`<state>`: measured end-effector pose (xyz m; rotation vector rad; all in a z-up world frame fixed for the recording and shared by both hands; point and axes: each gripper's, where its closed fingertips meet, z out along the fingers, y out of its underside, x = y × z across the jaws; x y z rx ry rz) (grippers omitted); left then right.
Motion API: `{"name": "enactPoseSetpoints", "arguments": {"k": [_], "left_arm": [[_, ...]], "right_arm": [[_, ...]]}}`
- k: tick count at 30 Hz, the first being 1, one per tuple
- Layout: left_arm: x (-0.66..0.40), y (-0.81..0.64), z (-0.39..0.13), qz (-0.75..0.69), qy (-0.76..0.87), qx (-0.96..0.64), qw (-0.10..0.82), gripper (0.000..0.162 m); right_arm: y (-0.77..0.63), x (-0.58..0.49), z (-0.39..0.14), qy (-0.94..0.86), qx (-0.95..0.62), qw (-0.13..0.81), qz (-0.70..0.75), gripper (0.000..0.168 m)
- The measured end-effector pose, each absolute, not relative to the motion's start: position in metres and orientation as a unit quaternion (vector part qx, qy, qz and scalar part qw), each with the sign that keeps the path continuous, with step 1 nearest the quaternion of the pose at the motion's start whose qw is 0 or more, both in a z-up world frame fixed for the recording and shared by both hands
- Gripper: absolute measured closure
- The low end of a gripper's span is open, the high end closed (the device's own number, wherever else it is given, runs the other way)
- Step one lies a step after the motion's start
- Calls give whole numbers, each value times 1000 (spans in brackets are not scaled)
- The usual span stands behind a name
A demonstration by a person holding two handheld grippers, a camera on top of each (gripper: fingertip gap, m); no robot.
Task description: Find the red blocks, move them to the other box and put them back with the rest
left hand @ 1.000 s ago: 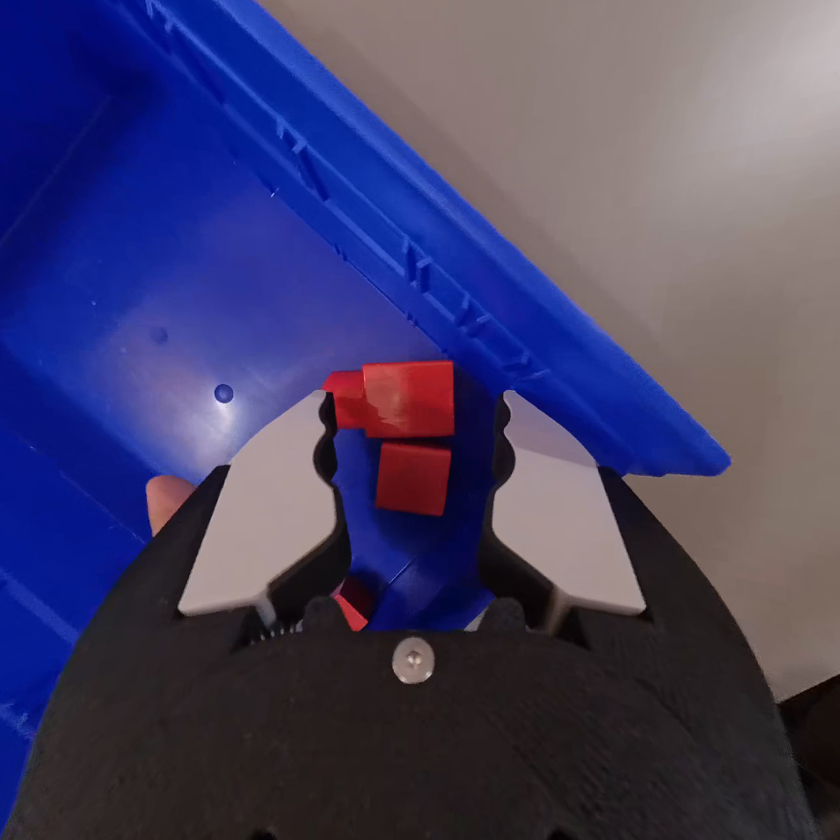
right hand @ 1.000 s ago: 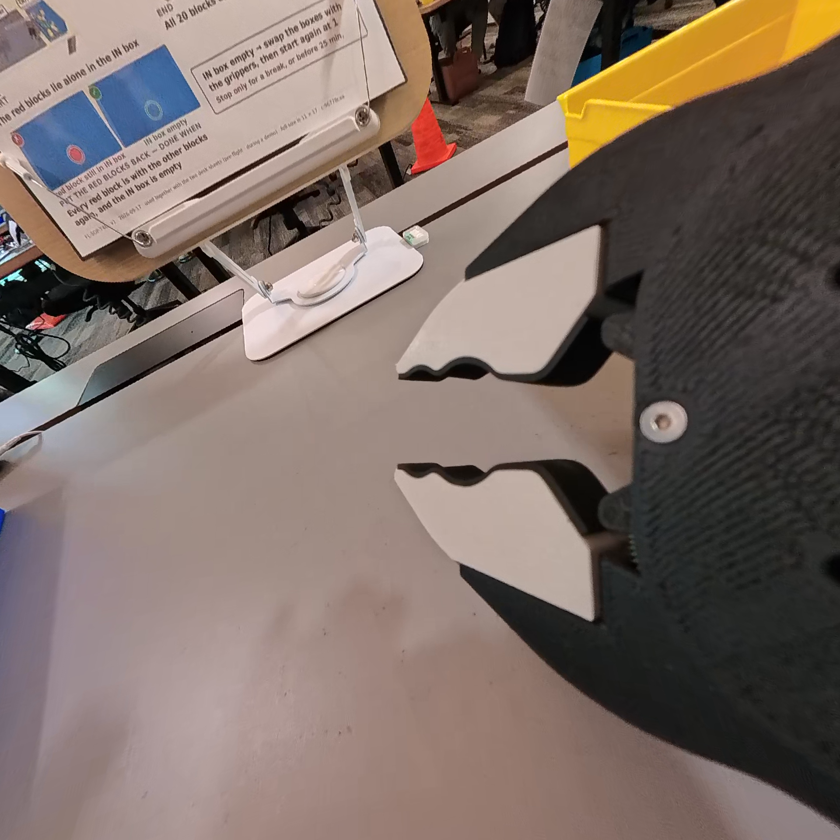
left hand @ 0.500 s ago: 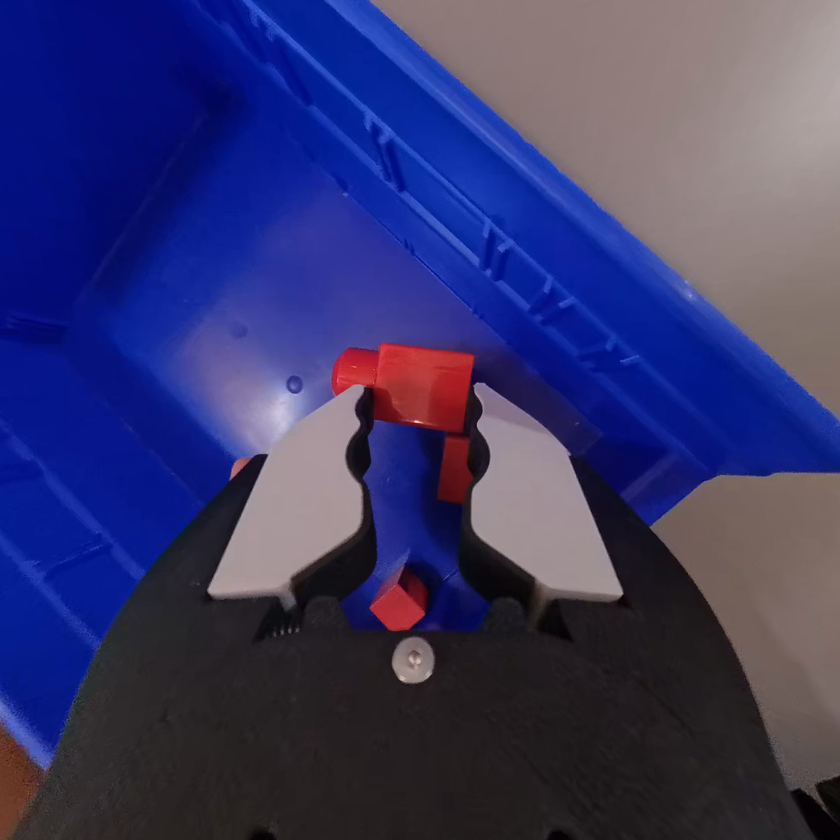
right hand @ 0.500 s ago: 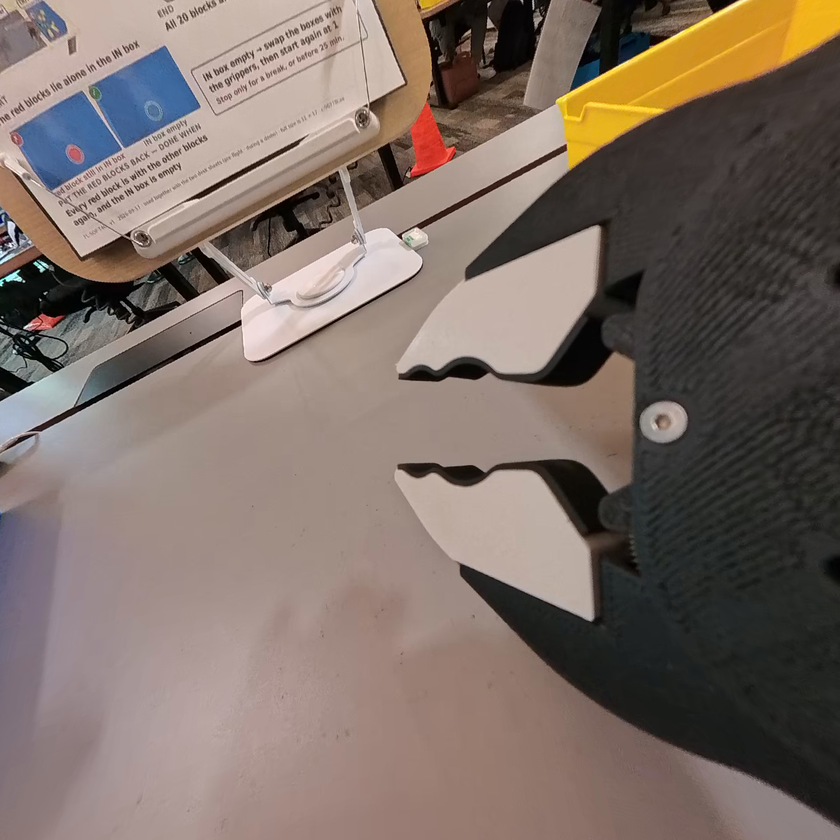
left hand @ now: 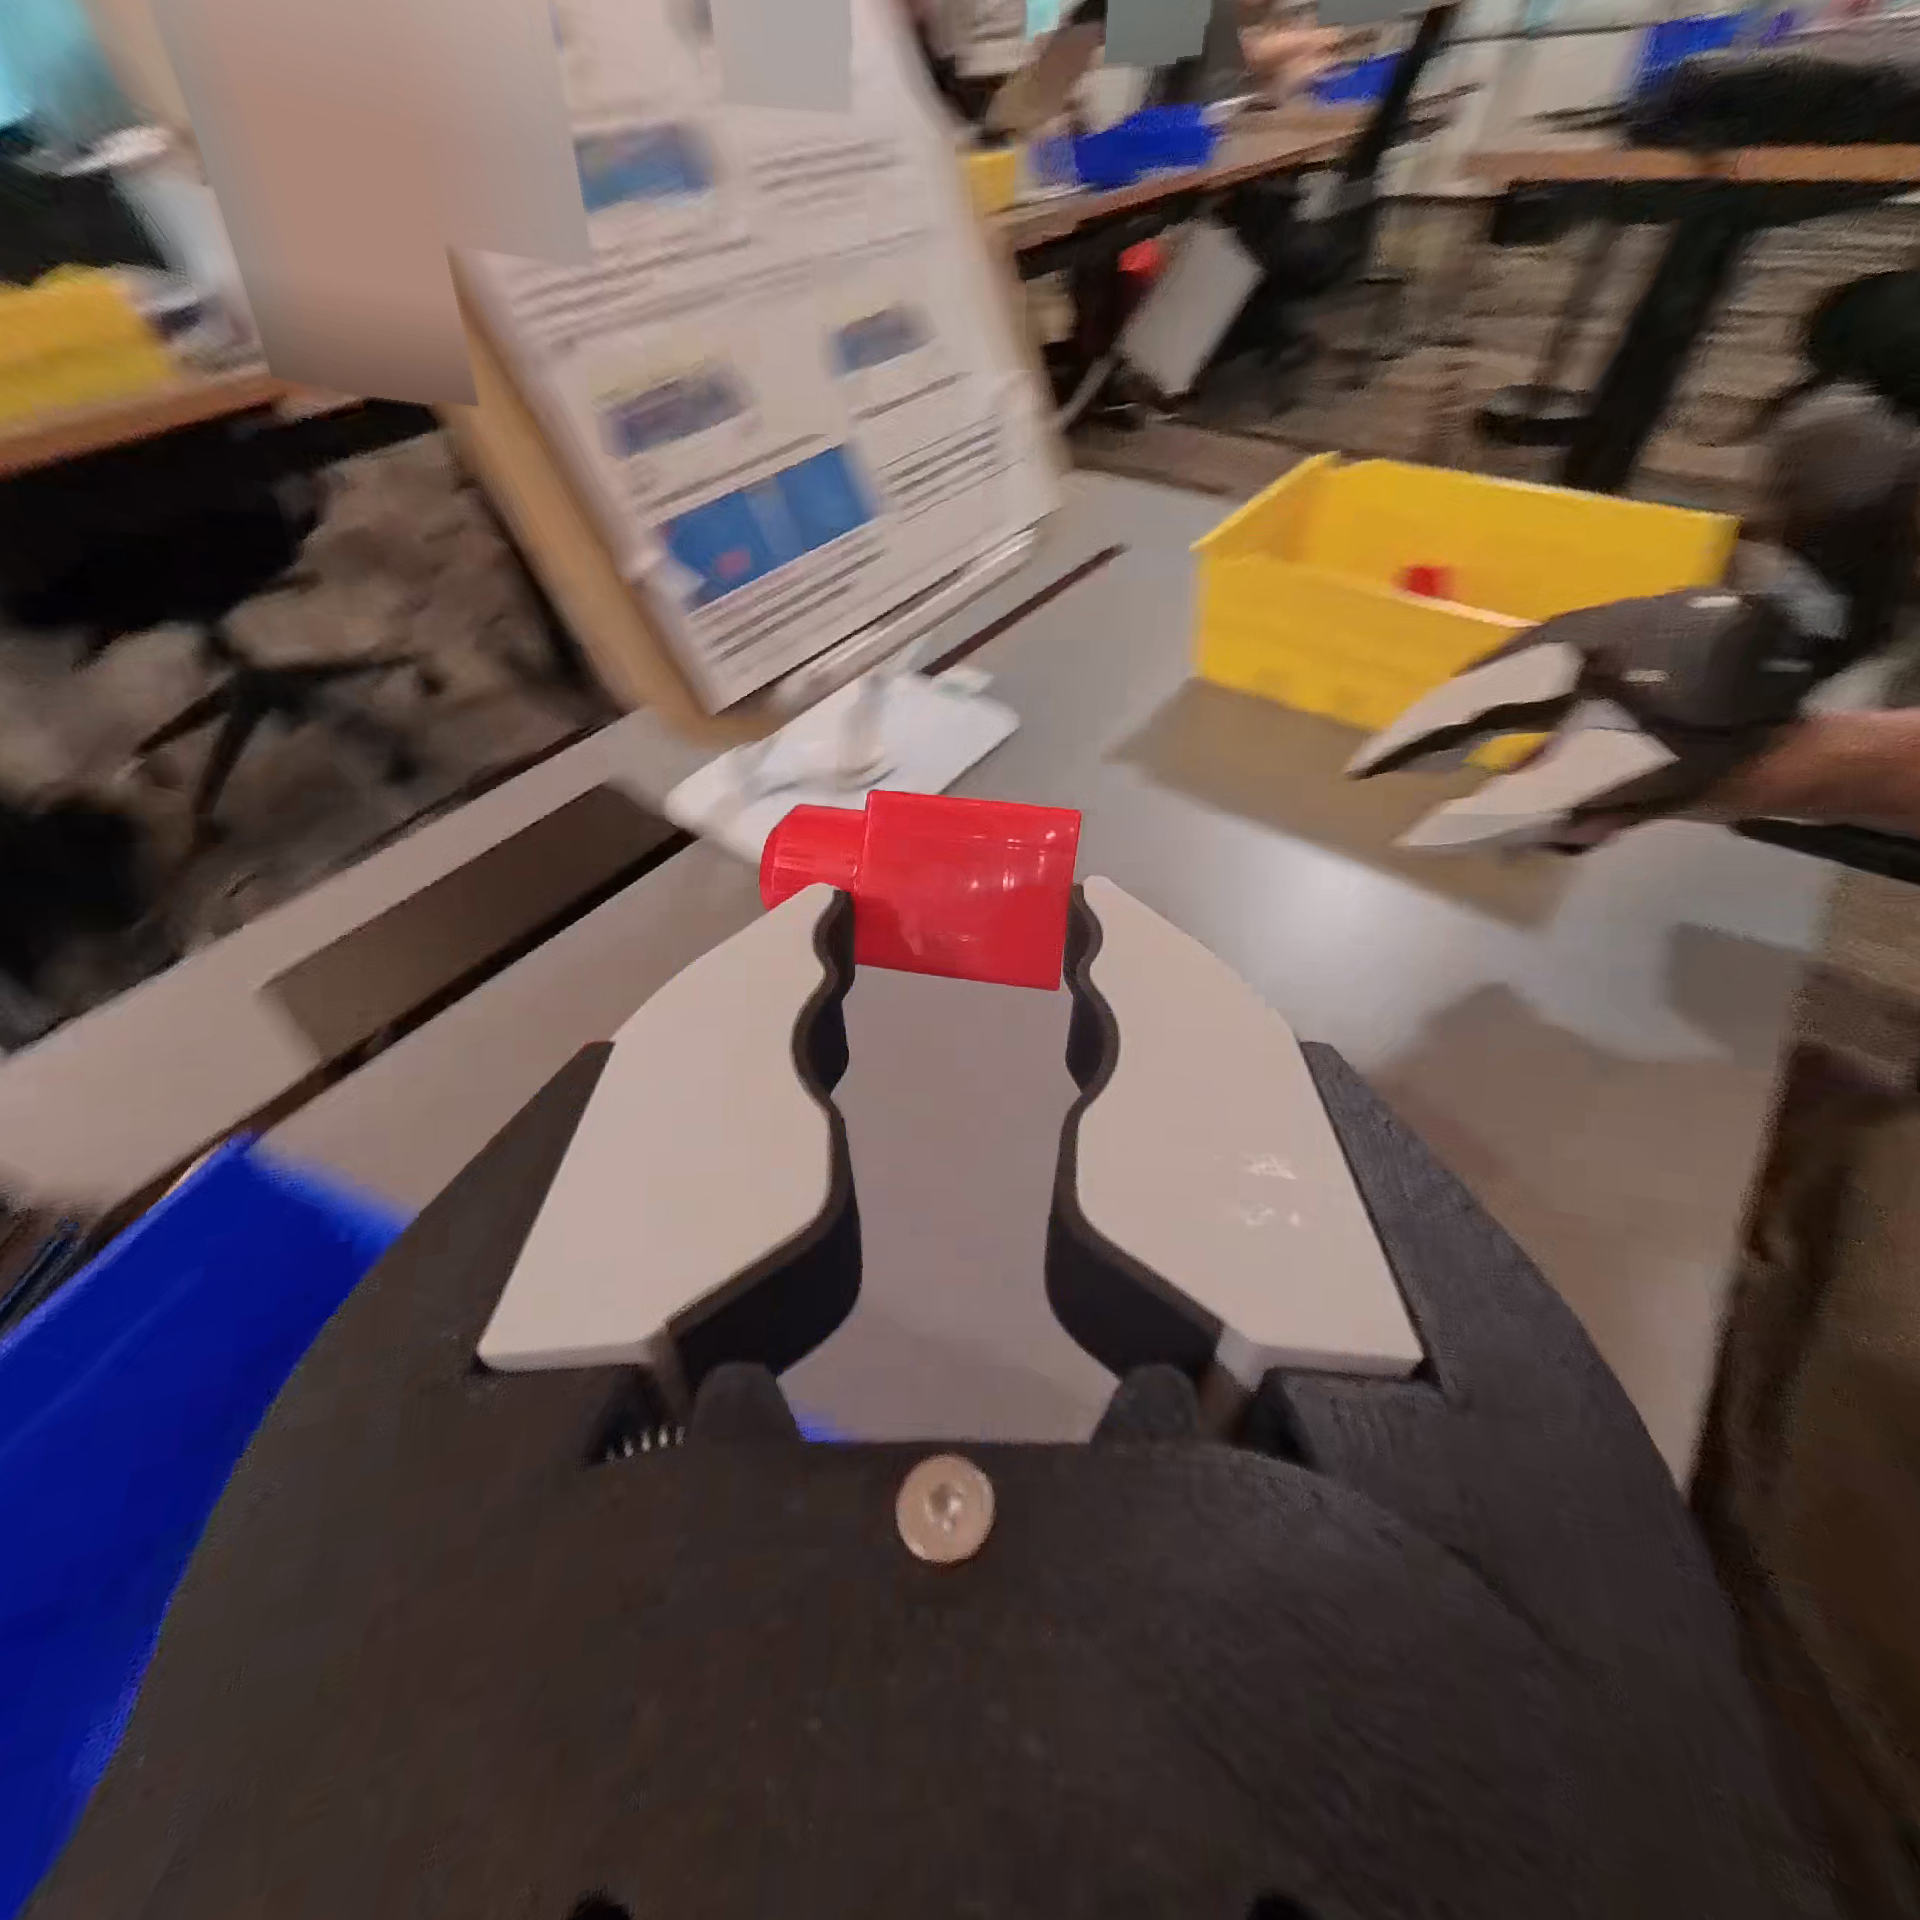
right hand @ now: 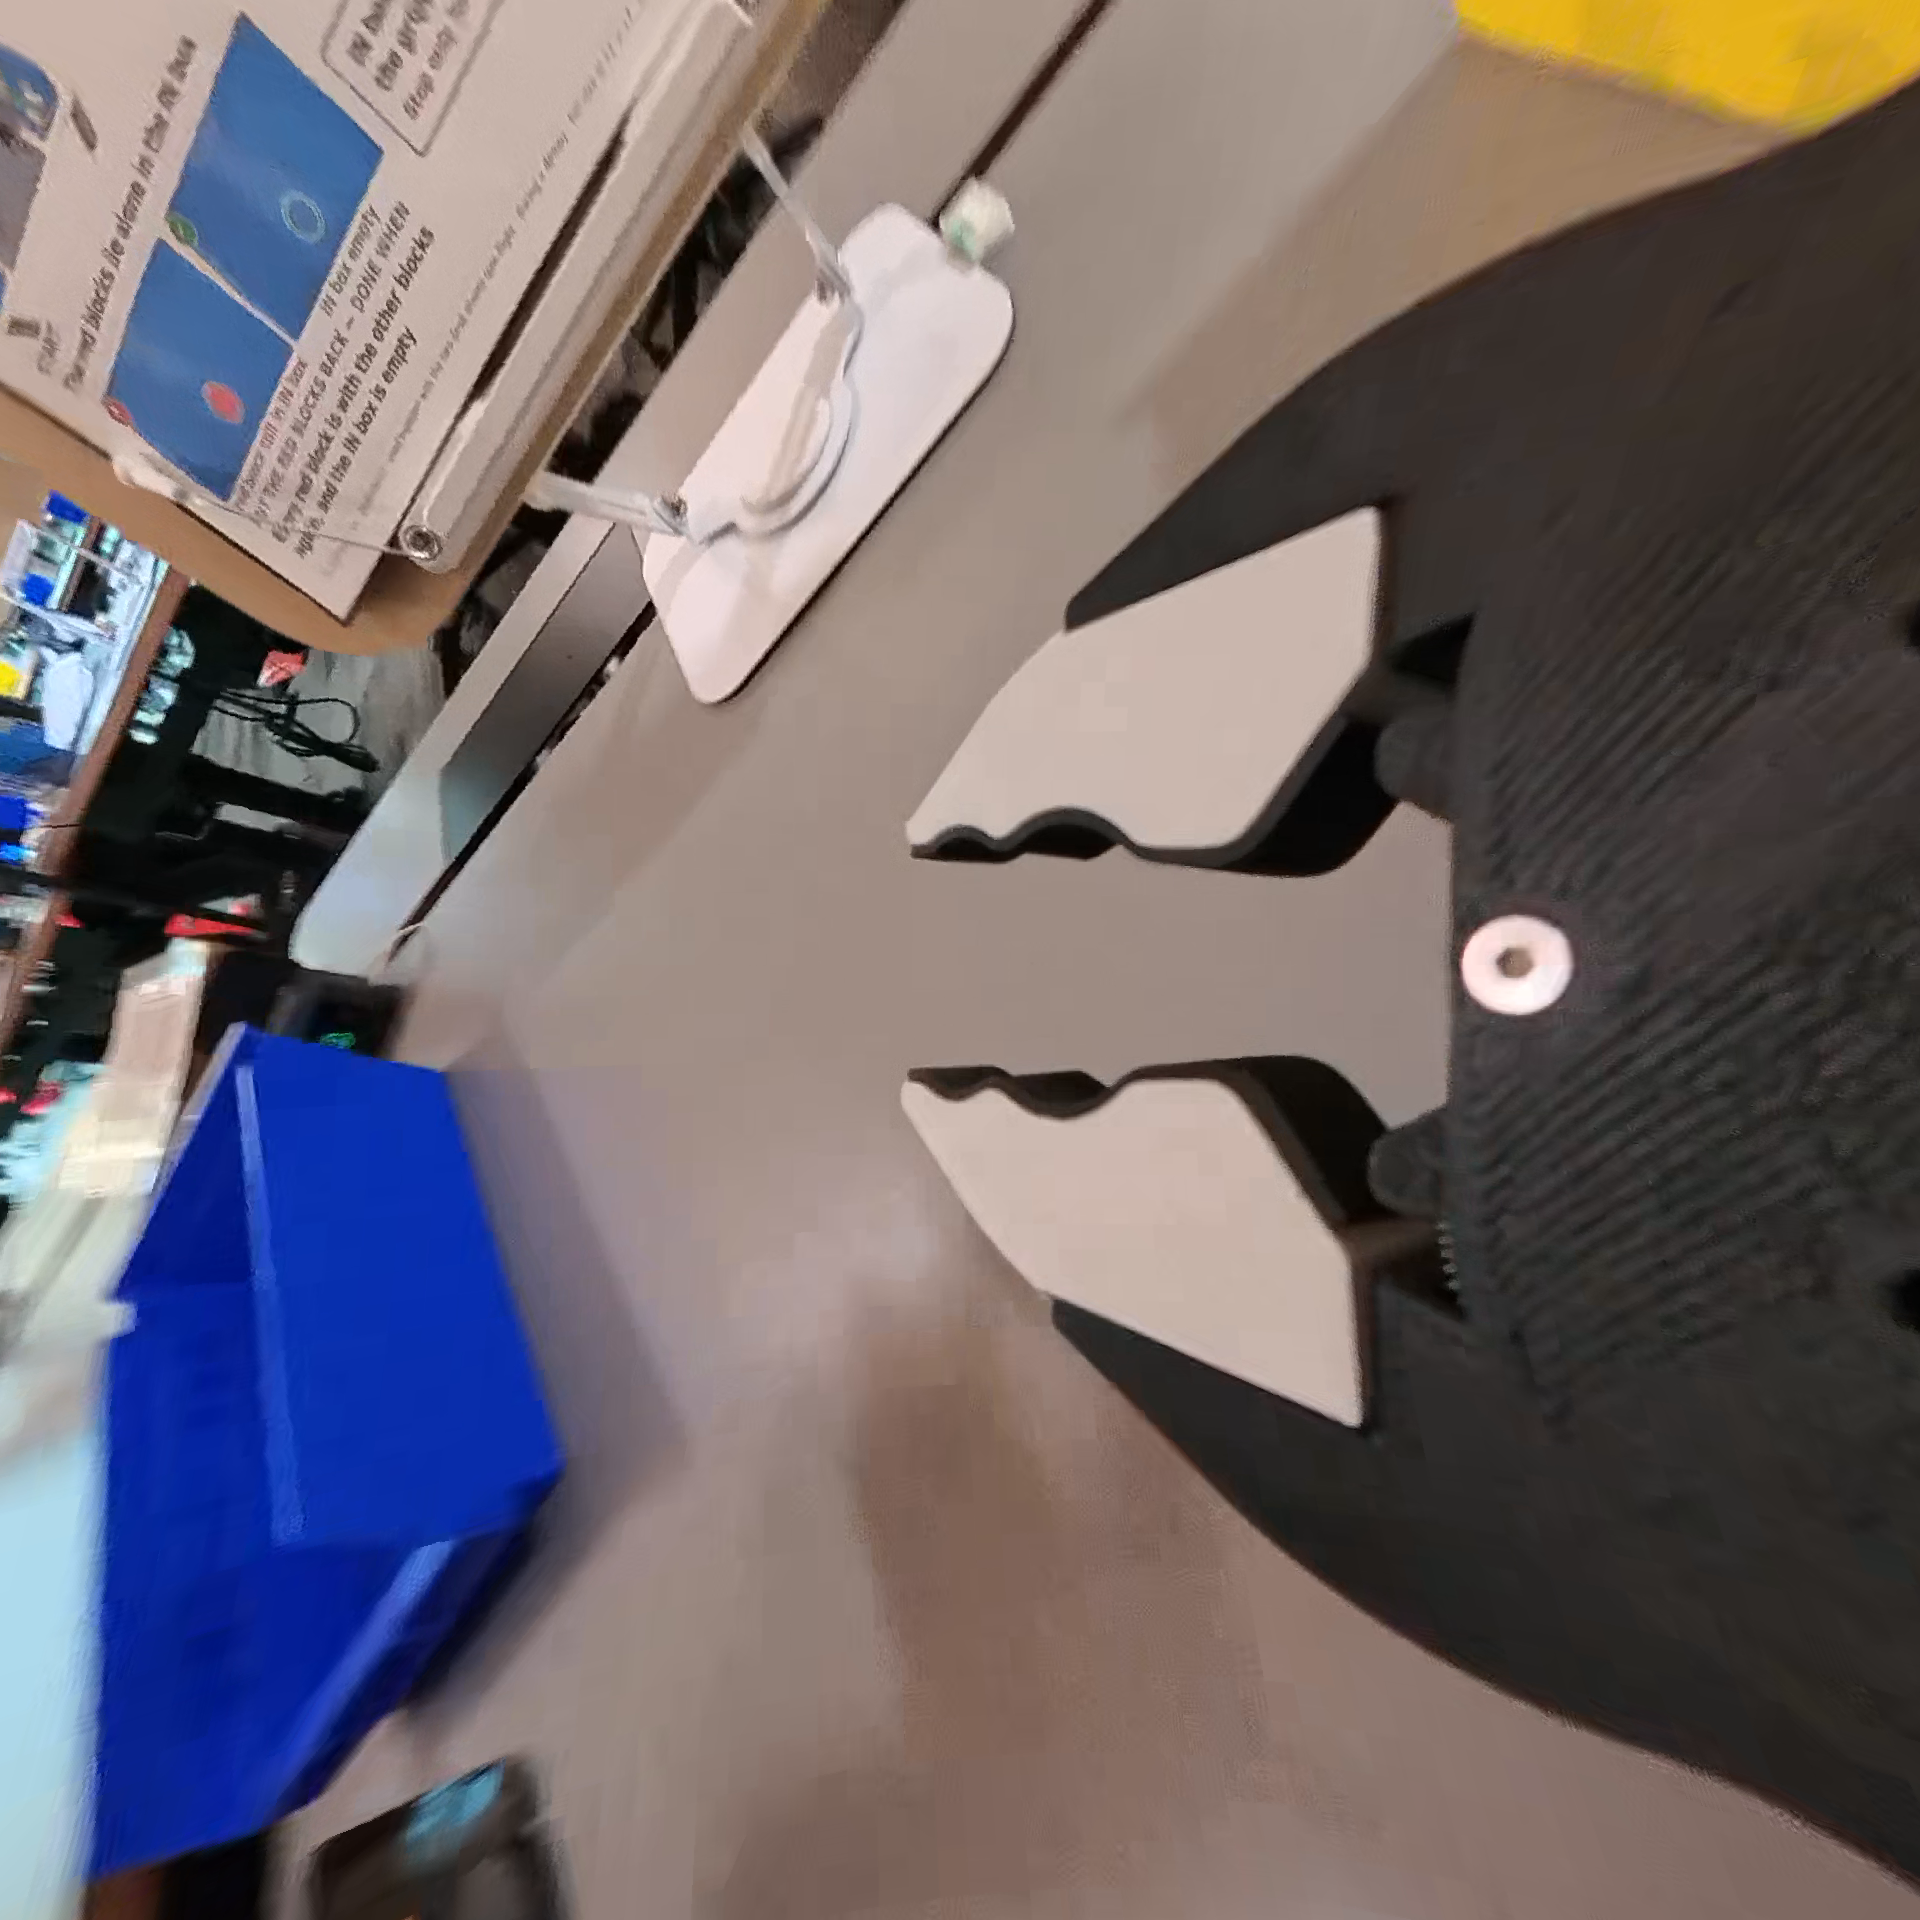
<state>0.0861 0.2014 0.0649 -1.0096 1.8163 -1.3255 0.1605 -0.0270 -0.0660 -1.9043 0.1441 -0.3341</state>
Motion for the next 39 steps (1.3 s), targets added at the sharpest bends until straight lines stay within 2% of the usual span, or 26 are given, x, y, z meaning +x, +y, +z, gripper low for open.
{"name": "enactPoseSetpoints", "arguments": {"k": [3,6,8,10,15,16,17,19,21,24,27,30,32,35,37,39], "left_arm": [[83,125,68,-526,743,-290,296,120],[75,61,64,-563,756,-210,260,120],[69,27,59,-588,759,-180,214,120],[67,8,48,-583,771,-166,196,121],[63,-17,32,-595,773,-156,156,120],[62,-20,28,-597,773,-156,146,120],[64,-21,24,-595,775,-160,144,119],[69,-18,25,-605,761,-181,148,120],[80,-11,28,-618,740,-209,160,105],[90,1,33,-654,700,-247,148,100],[105,12,25,-670,667,-294,139,99],[121,18,-7,-656,659,-347,122,99],[127,16,-34,-637,668,-373,100,99],[129,7,-63,-612,683,-393,62,99],[129,0,-74,-598,697,-393,50,99],[128,-6,-81,-586,710,-387,50,99]], "right_arm": [[-24,151,-52,124,-778,616,-22,128],[-19,126,-28,172,-711,658,178,117],[-20,105,-4,175,-643,675,318,103],[-22,91,15,183,-569,675,433,99],[-16,66,18,166,-537,638,525,98],[-17,63,21,156,-533,641,530,105],[-18,63,23,153,-528,646,530,120],[-20,73,23,164,-526,659,512,124],[-25,88,24,174,-531,676,479,130],[-36,111,28,176,-565,706,389,130],[-59,147,39,185,-600,741,236,130],[-108,203,58,224,-617,754,27,130],[-159,247,58,254,-641,709,-148,130],[-250,304,36,310,-661,572,-373,130],[-294,325,7,348,-676,492,-423,130],[-313,337,-26,382,-694,450,-412,130]]}}
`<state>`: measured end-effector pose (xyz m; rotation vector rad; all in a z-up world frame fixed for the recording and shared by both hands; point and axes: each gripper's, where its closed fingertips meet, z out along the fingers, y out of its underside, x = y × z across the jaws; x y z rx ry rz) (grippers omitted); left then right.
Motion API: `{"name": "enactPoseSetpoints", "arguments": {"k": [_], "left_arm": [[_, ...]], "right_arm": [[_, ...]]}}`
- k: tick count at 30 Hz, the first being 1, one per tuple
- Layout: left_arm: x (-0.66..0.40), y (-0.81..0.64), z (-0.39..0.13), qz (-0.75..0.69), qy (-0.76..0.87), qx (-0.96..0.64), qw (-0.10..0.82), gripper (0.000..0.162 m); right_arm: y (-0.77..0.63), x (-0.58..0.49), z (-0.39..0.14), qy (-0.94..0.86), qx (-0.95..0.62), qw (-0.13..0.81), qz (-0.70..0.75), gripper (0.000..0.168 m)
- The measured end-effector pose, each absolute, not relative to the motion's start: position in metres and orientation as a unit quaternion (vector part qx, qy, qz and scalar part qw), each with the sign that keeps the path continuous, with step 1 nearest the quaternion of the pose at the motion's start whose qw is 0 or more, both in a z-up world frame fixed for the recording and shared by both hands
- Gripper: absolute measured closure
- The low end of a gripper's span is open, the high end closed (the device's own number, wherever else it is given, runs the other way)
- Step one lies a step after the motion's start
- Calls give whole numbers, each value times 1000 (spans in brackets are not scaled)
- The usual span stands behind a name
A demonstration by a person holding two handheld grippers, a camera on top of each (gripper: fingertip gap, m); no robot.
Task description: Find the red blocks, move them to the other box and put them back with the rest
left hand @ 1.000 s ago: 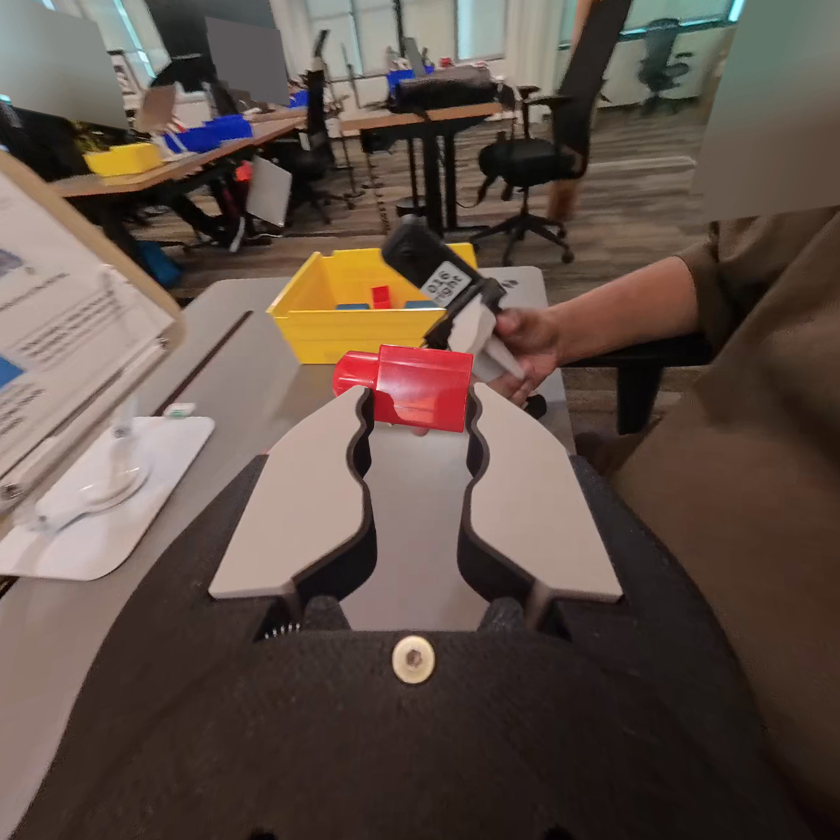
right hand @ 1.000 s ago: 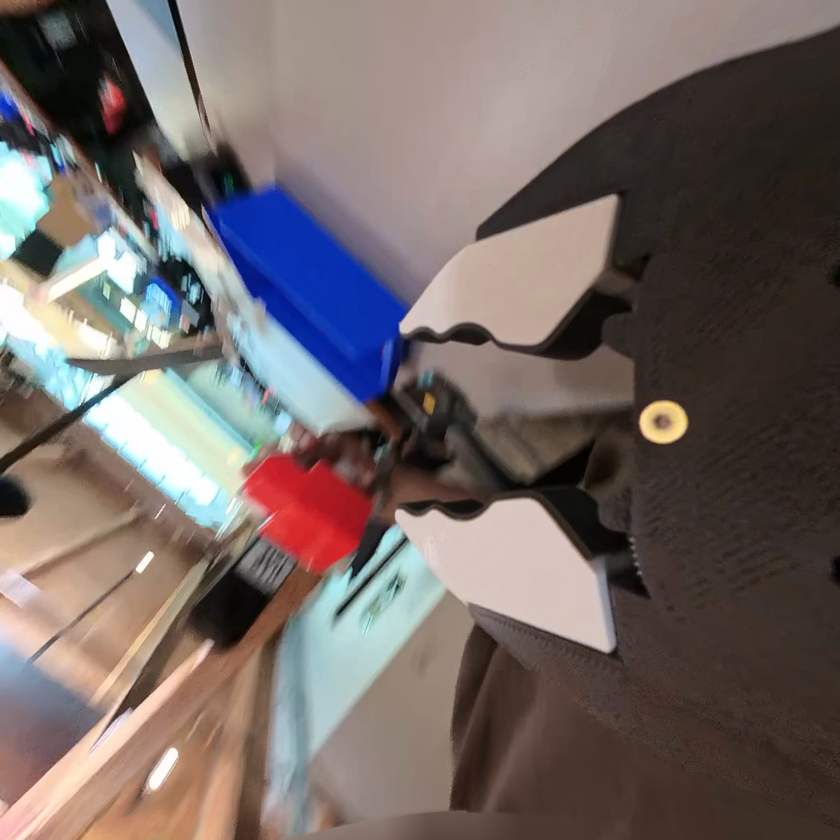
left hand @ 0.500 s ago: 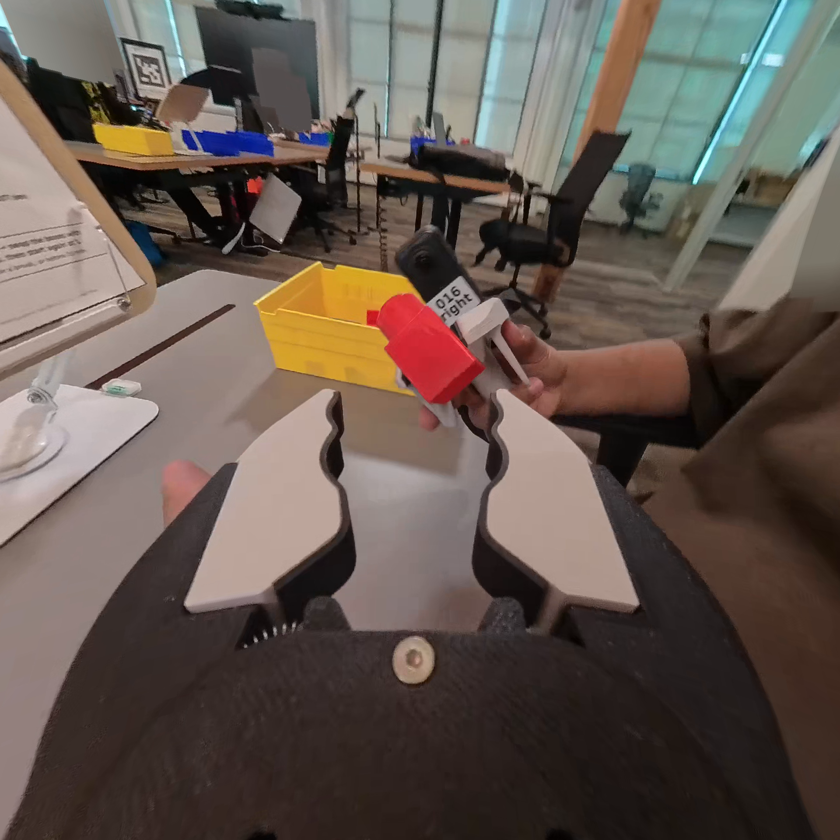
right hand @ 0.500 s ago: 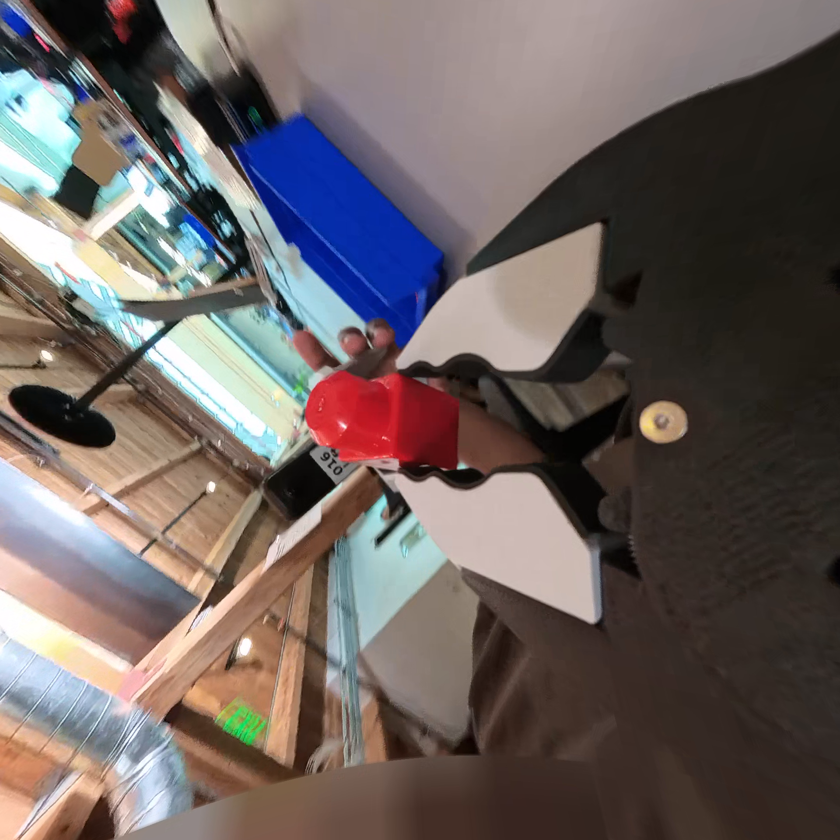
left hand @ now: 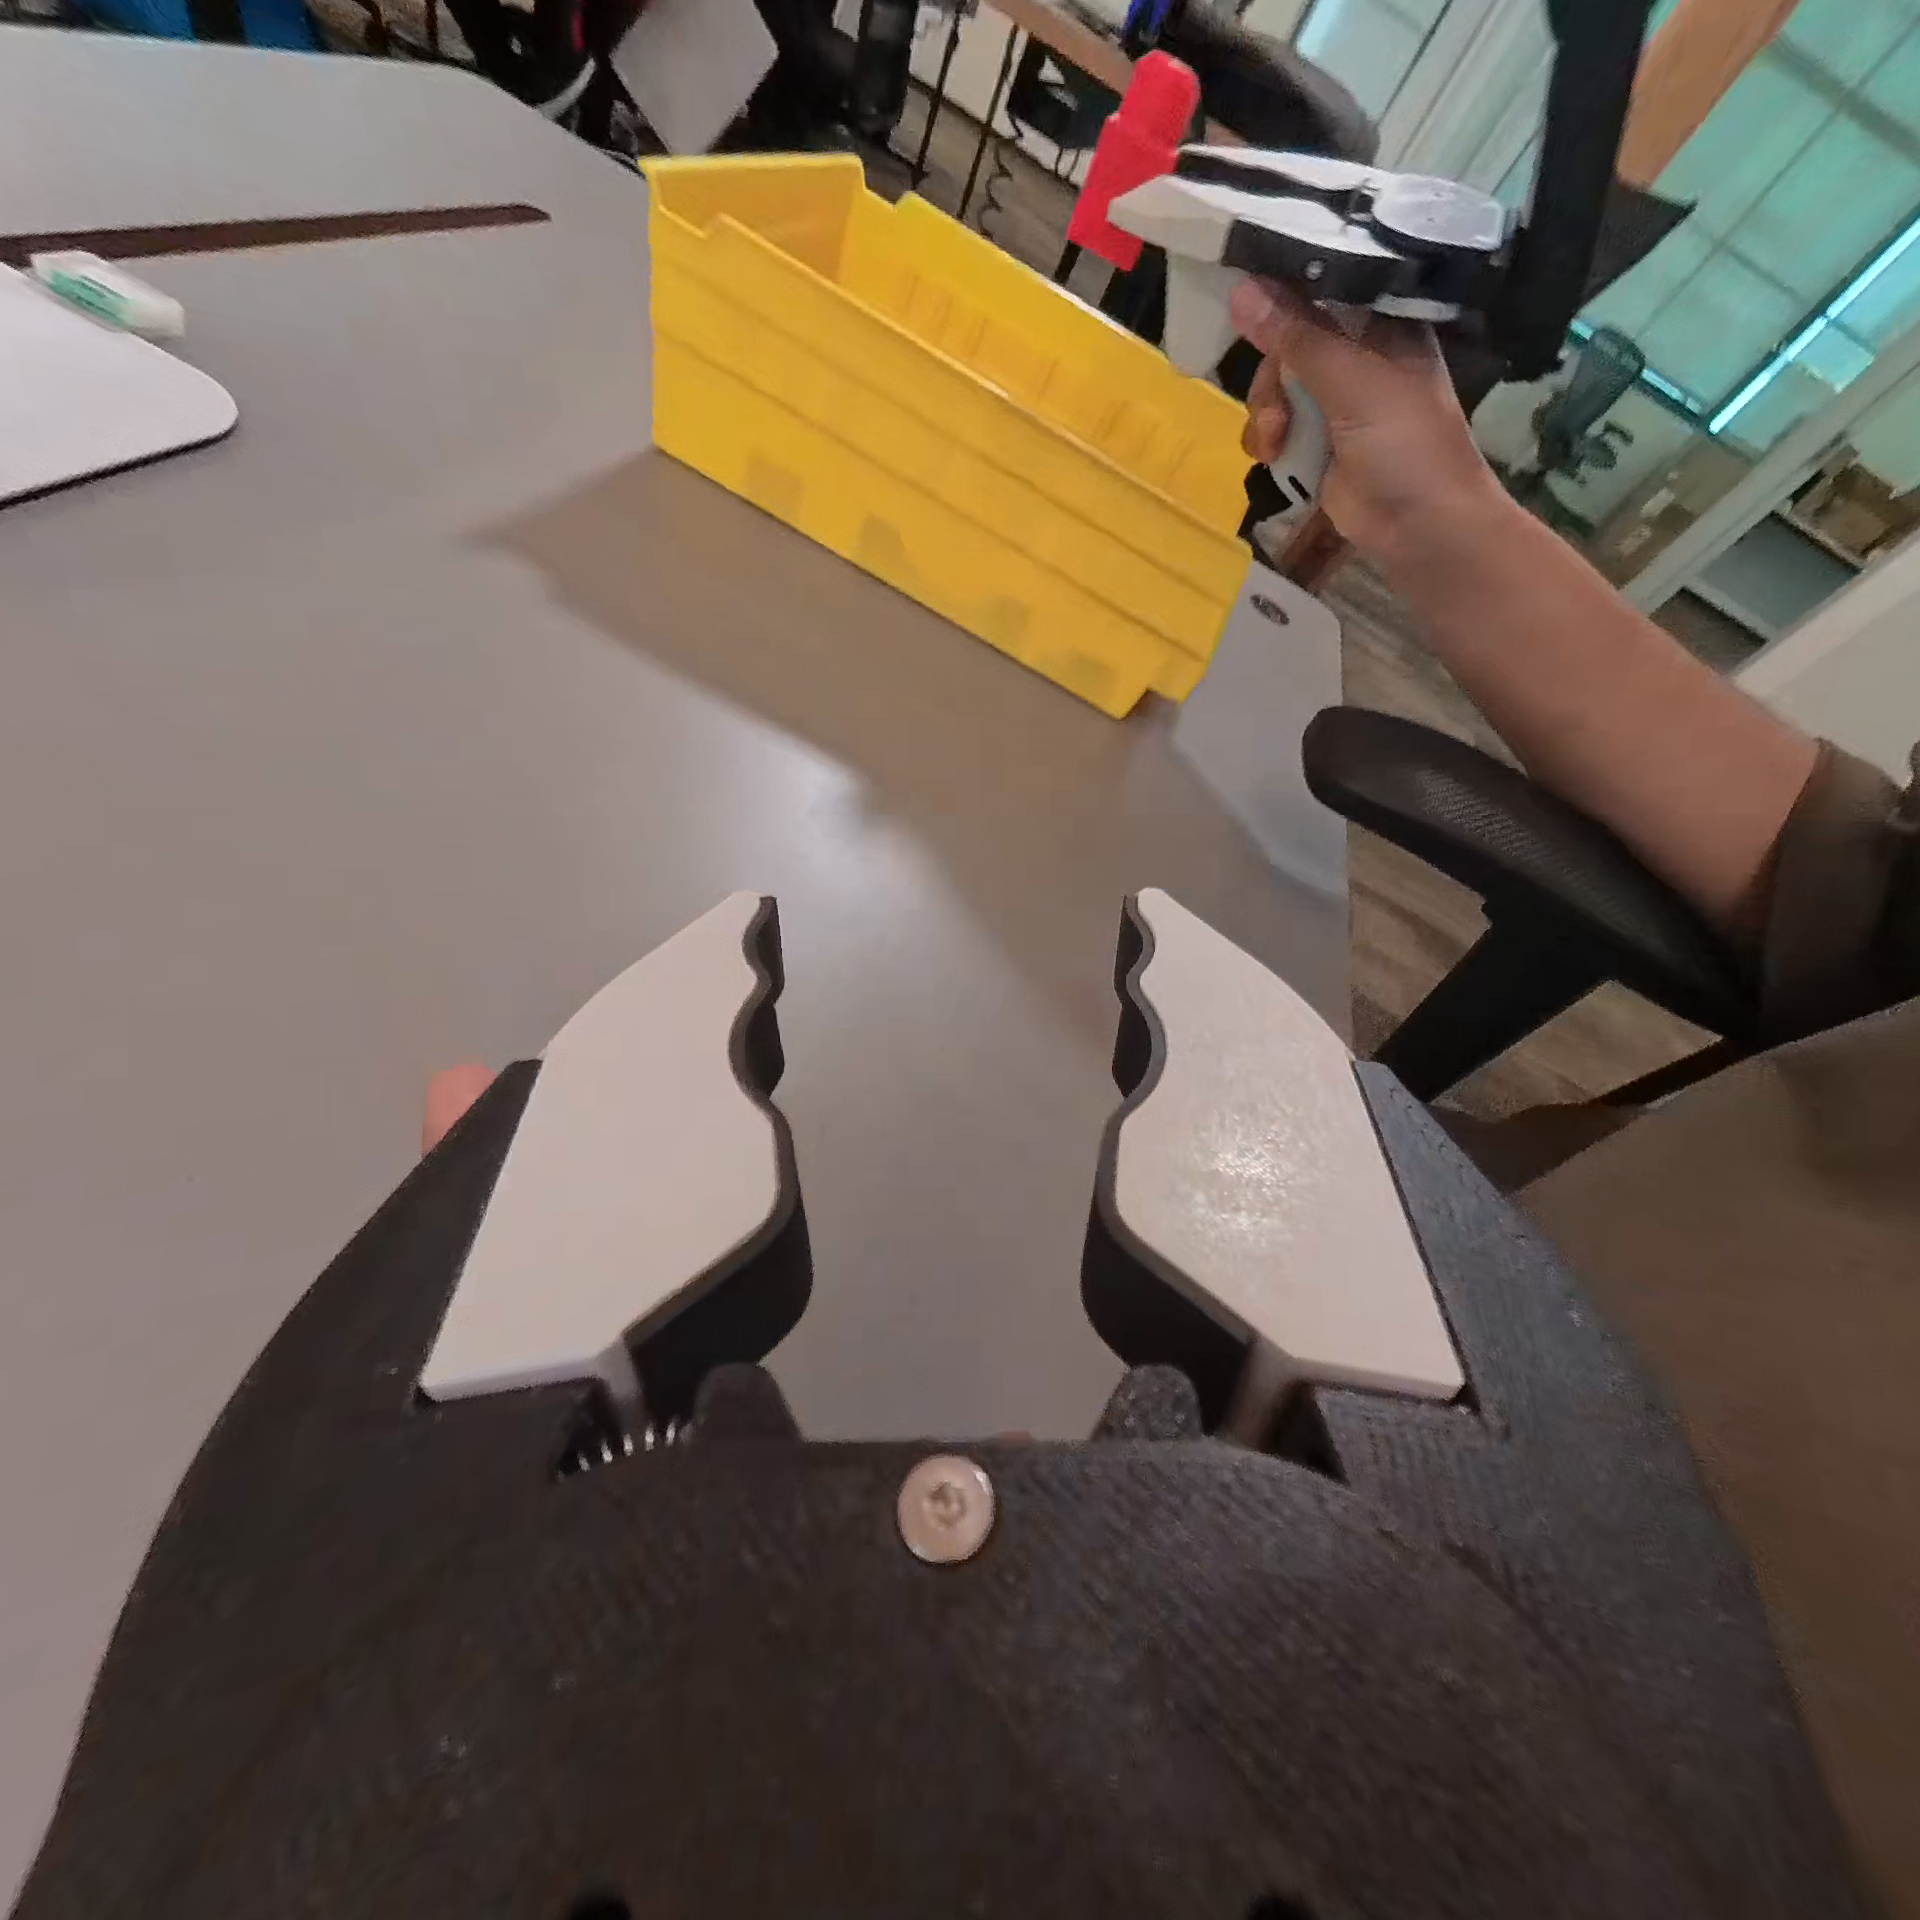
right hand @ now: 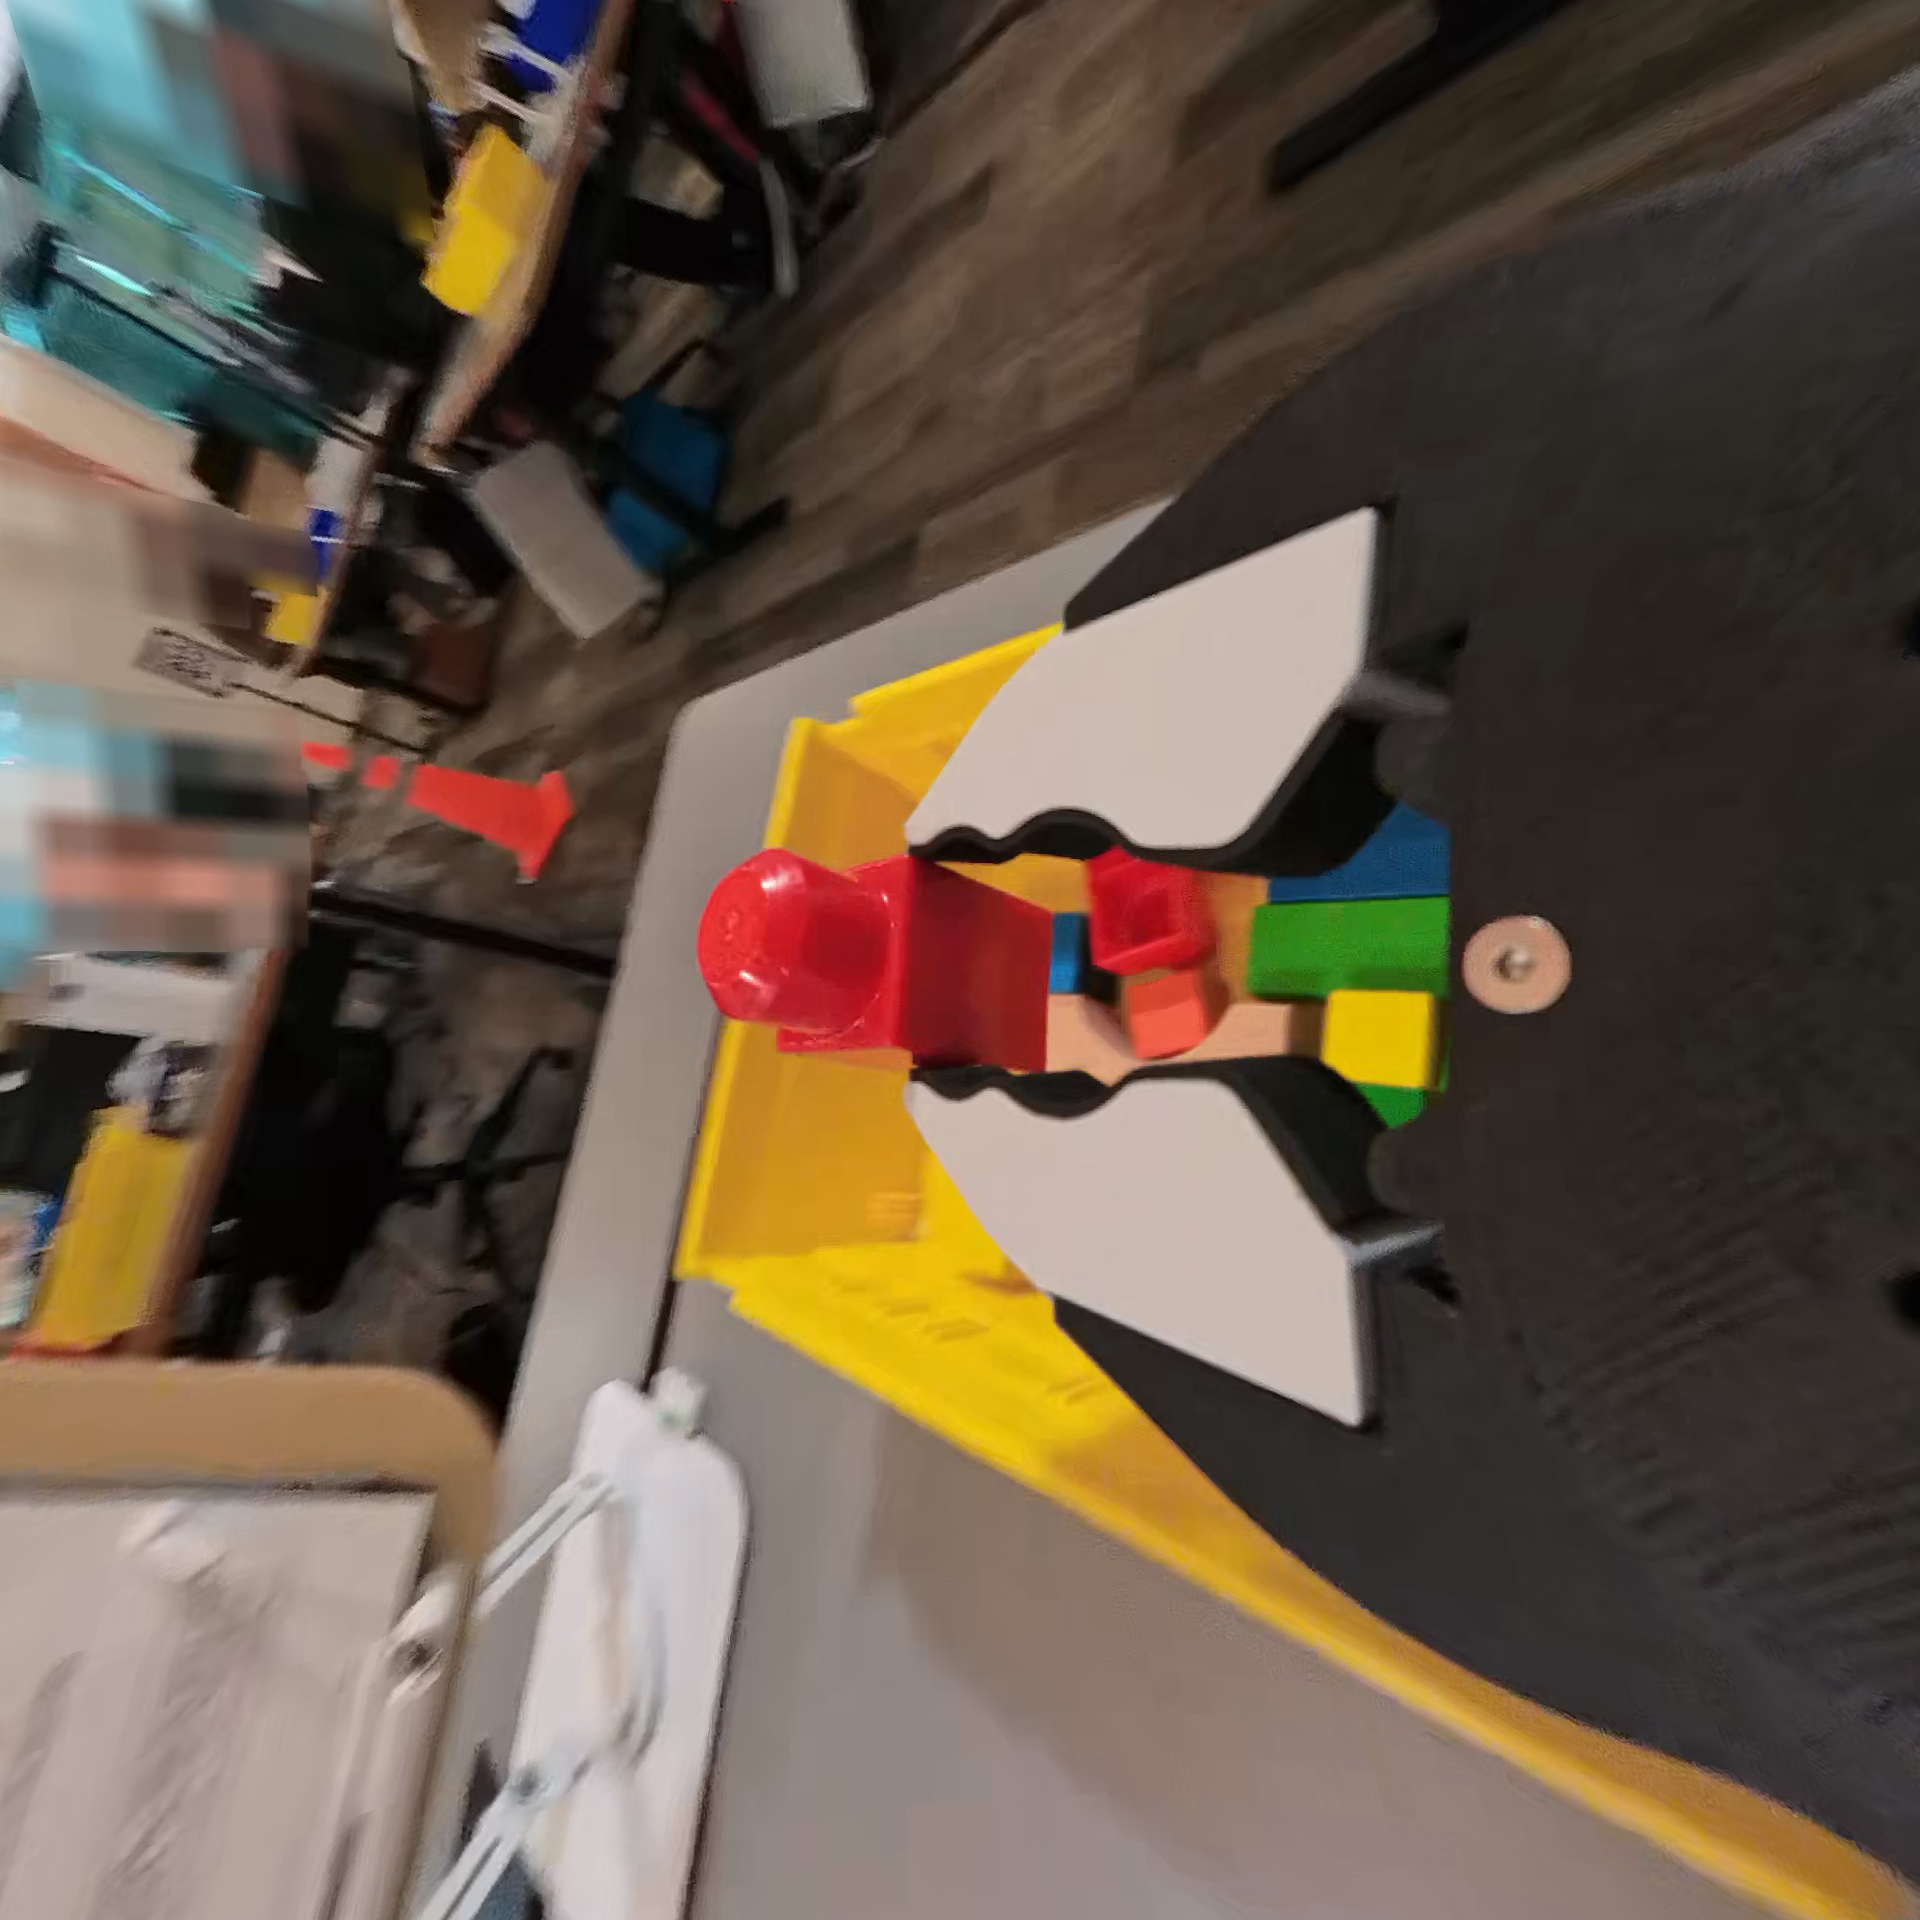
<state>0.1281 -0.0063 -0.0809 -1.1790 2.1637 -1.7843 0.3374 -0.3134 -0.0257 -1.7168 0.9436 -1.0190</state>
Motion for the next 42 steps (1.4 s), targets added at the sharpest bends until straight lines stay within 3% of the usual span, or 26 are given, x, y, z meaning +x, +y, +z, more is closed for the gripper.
{"name": "enactPoseSetpoints", "arguments": {"k": [6,15,21,25,31,35,38,42], "left_arm": [[124,-12,-89,-567,729,-379,56,99],[129,-2,-82,-583,706,-397,56,99],[133,6,-72,-596,689,-409,61,99],[125,16,-39,-640,658,-398,6,94],[141,131,35,-679,538,-488,113,103],[127,248,46,-589,480,-605,237,103],[99,322,14,-446,490,-685,303,96],[44,372,-85,-187,555,-781,217,85]], "right_arm": [[-306,346,-84,409,-748,397,-339,131],[-303,341,-86,389,-764,366,-362,128],[-267,316,-5,328,-720,455,-409,125],[-196,263,47,224,-698,556,-392,129],[-75,176,9,97,-738,627,-231,131],[-34,130,-28,-27,-733,641,-226,146],[-25,125,-35,-55,-745,620,-237,142],[-31,132,-38,-21,-752,625,-210,142]]}}
